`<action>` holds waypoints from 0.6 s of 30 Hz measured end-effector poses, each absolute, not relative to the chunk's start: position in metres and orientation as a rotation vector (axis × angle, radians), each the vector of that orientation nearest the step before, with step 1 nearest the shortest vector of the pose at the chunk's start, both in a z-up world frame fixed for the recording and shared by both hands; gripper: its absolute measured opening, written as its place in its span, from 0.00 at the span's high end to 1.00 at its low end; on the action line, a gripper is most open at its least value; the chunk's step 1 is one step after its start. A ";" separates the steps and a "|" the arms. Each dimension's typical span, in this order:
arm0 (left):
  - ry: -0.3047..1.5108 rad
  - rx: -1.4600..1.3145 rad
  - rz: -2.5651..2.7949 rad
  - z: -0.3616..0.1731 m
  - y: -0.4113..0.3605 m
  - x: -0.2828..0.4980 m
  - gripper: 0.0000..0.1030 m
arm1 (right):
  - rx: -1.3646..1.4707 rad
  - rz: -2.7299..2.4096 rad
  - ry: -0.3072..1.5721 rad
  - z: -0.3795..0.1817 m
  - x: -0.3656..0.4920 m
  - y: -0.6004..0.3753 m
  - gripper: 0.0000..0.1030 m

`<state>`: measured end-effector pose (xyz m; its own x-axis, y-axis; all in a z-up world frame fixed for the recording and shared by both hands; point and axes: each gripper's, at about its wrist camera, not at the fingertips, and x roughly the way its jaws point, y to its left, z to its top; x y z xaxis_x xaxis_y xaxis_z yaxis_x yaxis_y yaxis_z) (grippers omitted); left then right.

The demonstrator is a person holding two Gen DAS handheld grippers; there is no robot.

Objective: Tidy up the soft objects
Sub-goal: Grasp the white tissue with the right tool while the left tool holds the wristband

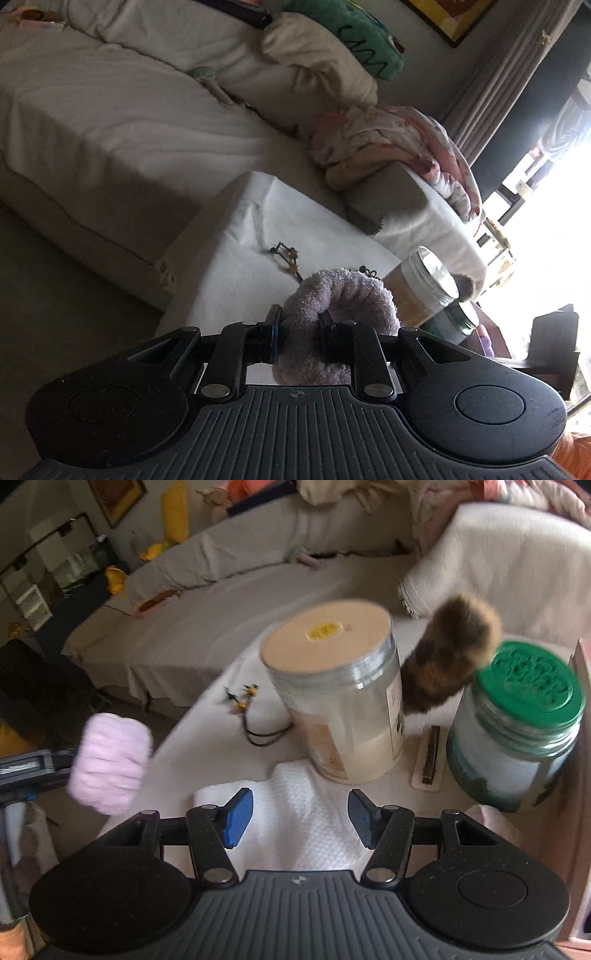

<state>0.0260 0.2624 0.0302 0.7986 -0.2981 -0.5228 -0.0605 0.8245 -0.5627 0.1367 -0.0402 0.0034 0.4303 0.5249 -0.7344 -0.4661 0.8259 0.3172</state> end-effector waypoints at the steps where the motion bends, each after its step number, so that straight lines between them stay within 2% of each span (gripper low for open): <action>1: 0.646 -0.599 -0.140 0.029 0.263 0.025 0.79 | 0.082 0.620 0.940 0.002 0.135 -0.040 0.40; 2: 0.651 -0.602 -0.143 0.028 0.264 0.025 0.79 | 0.090 0.627 0.941 0.001 0.133 -0.038 0.33; 6: 0.670 -0.618 -0.155 0.020 0.264 0.031 0.79 | 0.021 0.685 0.948 0.001 0.112 -0.016 0.18; 11: 0.692 -0.621 -0.161 0.012 0.260 0.033 0.79 | -0.299 0.664 0.836 -0.008 0.081 0.021 0.14; 14: 0.695 -0.614 -0.159 0.013 0.259 0.031 0.79 | -0.299 0.657 0.814 -0.009 0.077 0.020 0.14; 16: 0.695 -0.606 -0.155 0.014 0.259 0.030 0.79 | -0.301 0.645 0.807 -0.004 0.077 0.017 0.30; 18: 0.699 -0.594 -0.156 0.016 0.257 0.029 0.79 | -0.295 0.660 0.816 0.002 0.075 0.011 0.82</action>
<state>0.0295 0.2566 0.0165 0.7616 -0.3276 -0.5591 -0.0581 0.8248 -0.5624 0.0747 0.0110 0.0018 0.5021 0.4280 -0.7515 -0.6456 0.7636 0.0036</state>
